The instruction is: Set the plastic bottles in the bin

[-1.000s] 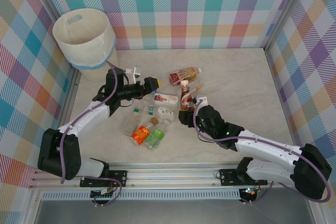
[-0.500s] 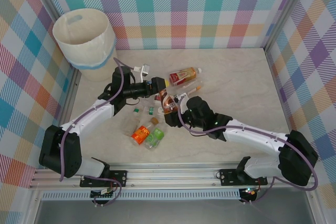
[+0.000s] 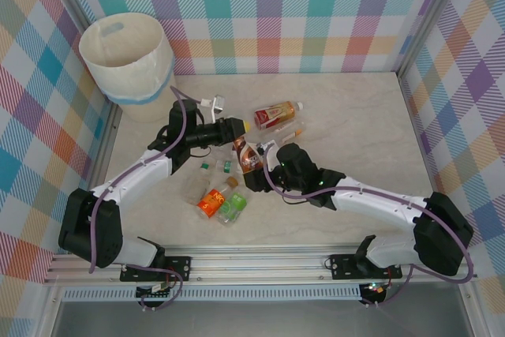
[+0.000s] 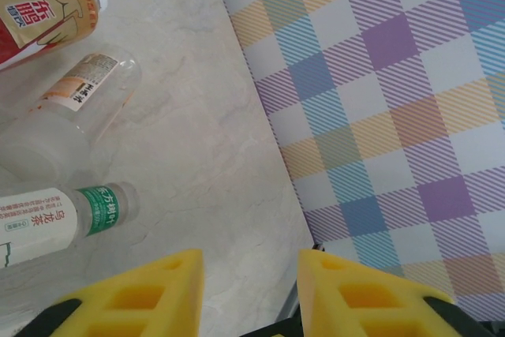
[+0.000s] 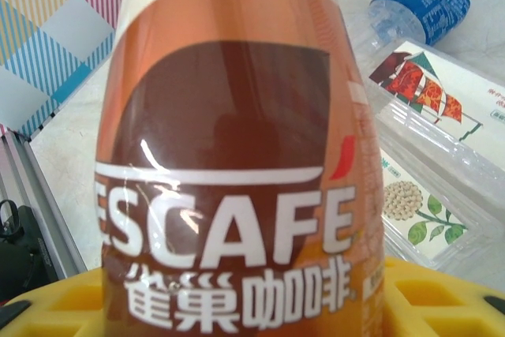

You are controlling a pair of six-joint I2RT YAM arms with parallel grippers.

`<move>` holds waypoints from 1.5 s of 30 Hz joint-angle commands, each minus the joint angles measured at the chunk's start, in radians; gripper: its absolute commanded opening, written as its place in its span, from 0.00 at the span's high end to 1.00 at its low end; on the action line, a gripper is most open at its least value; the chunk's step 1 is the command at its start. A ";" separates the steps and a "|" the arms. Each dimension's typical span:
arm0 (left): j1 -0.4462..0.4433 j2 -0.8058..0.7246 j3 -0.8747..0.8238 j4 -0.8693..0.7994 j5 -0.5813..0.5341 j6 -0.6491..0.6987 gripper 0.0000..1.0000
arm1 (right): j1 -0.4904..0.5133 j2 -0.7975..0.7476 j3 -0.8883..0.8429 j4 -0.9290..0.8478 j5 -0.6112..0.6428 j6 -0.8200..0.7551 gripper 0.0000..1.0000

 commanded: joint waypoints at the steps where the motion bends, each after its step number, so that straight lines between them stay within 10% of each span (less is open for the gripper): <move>1: -0.007 -0.012 0.031 -0.039 0.024 0.021 0.83 | 0.005 -0.002 0.033 0.036 0.002 0.015 0.48; 7: -0.008 -0.013 0.038 -0.059 0.014 0.038 1.00 | 0.004 -0.010 0.031 0.037 0.021 0.030 0.46; 24: 0.003 -0.014 0.123 -0.270 -0.278 0.187 1.00 | 0.004 -0.088 0.027 -0.074 0.196 0.089 0.00; 45: 0.074 -0.101 0.279 -0.390 -0.547 0.275 1.00 | 0.003 -0.241 -0.115 -0.113 0.626 0.321 0.00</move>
